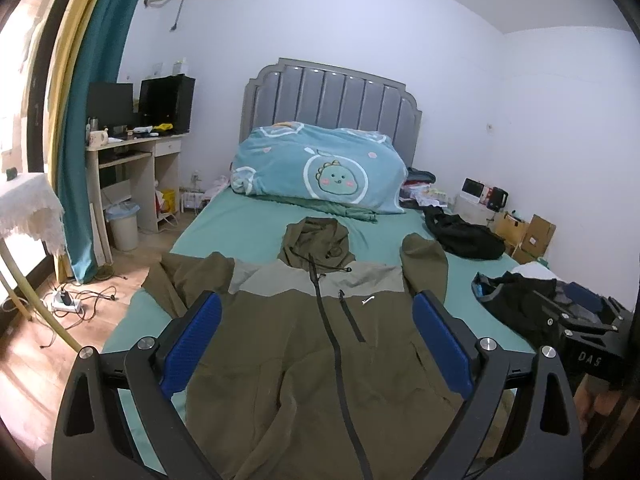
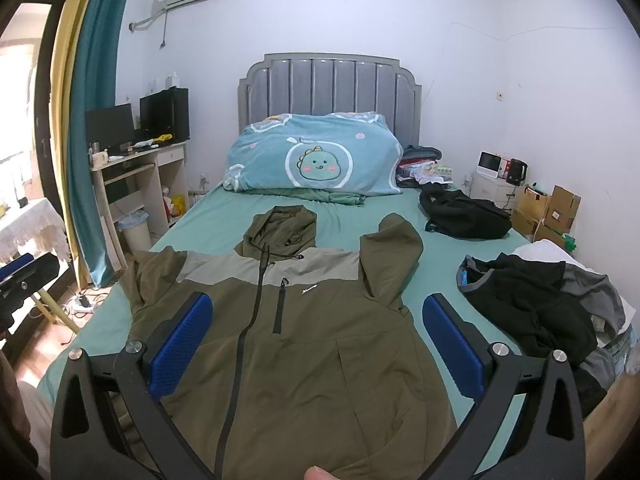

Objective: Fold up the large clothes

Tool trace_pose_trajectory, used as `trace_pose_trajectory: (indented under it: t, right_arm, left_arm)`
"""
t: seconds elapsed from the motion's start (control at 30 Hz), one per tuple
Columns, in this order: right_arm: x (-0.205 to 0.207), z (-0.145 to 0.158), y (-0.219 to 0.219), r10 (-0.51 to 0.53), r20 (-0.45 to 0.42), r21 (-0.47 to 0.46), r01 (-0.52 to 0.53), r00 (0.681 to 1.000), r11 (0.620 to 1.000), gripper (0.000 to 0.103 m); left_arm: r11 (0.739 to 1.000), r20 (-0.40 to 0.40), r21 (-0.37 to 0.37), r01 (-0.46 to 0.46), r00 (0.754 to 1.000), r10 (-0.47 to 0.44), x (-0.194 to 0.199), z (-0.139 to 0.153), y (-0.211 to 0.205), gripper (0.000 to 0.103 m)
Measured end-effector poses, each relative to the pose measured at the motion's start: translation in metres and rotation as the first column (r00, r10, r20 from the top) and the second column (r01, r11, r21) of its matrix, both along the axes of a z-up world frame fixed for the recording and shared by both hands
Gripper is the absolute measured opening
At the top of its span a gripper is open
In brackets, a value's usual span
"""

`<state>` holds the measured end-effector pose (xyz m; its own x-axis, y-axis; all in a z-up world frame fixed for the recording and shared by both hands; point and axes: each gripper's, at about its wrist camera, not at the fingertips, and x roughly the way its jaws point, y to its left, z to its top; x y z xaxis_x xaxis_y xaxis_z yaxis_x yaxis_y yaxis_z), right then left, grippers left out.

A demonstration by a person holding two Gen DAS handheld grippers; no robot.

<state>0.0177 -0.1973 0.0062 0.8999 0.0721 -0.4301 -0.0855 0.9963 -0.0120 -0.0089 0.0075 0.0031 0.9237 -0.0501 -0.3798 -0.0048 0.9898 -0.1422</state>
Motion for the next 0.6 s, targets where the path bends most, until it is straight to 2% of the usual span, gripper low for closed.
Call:
trace_pose_trajectory:
  t: [0.6]
  right_arm:
    - [0.0002,-0.0029,-0.0005,-0.007,-0.004,0.000,0.007,1.000,1.000,0.103]
  left_arm:
    - [0.999,0.000,0.031,0.023,1.000,-0.023,-0.0013,0.0005,-0.0100,0.098]
